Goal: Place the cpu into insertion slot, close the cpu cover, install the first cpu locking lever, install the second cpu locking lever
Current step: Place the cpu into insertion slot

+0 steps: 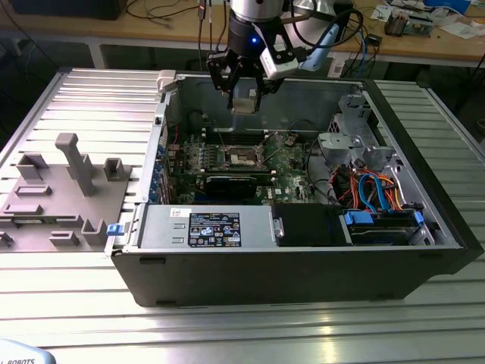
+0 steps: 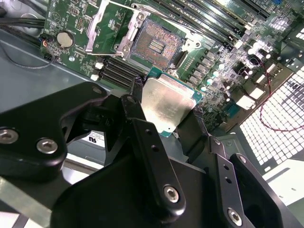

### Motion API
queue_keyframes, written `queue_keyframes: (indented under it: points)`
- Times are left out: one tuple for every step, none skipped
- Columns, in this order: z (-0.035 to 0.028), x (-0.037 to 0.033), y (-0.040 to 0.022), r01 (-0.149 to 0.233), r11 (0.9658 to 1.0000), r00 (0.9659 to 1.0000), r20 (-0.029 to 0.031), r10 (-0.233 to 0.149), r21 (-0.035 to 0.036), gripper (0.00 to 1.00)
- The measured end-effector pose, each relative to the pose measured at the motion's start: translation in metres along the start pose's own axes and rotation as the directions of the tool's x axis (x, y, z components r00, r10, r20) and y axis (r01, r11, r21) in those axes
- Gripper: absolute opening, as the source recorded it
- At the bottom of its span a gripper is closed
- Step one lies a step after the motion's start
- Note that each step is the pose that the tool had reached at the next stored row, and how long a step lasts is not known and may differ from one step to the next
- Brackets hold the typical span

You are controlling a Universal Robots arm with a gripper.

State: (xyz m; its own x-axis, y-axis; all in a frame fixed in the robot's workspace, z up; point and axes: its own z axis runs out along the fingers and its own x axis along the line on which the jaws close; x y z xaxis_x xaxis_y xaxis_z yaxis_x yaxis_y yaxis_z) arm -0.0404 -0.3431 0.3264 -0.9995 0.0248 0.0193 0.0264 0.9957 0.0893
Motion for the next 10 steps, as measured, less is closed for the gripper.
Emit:
queue_keyframes:
  points:
    - [0.0000,0.0000,0.0000,0.000,1.0000,1.0000,0.0000,0.000,0.0000,0.55]
    - [0.0000,0.0000,0.0000,0.000,1.0000,1.0000,0.0000,0.000,0.0001,0.55]
    - [0.0000,0.0000,0.0000,-0.001,1.0000,1.0000,0.0002,0.001,0.0001,0.55]
    - [0.0000,0.0000,0.0000,-0.002,1.0000,1.0000,0.0002,0.002,0.0000,0.55]
    - [0.0001,0.0000,0.0000,-0.003,1.0000,1.0000,0.0002,0.003,0.0000,0.55]
    - [0.0001,0.0000,0.0000,-0.003,1.0000,1.0000,0.0003,0.003,0.0000,0.55]
    - [0.0001,0.0000,0.0000,-0.005,1.0000,1.0000,0.0004,0.005,0.0000,0.55]
    - [0.0001,0.0000,0.0000,-0.008,1.0000,1.0000,0.0007,0.008,-0.0001,0.55]
    - [0.0001,0.0000,0.0000,-0.010,1.0000,1.0000,0.0009,0.010,-0.0001,0.55]
    - [0.0001,0.0000,0.0000,-0.011,0.9999,0.9999,0.0010,0.011,-0.0002,0.55]
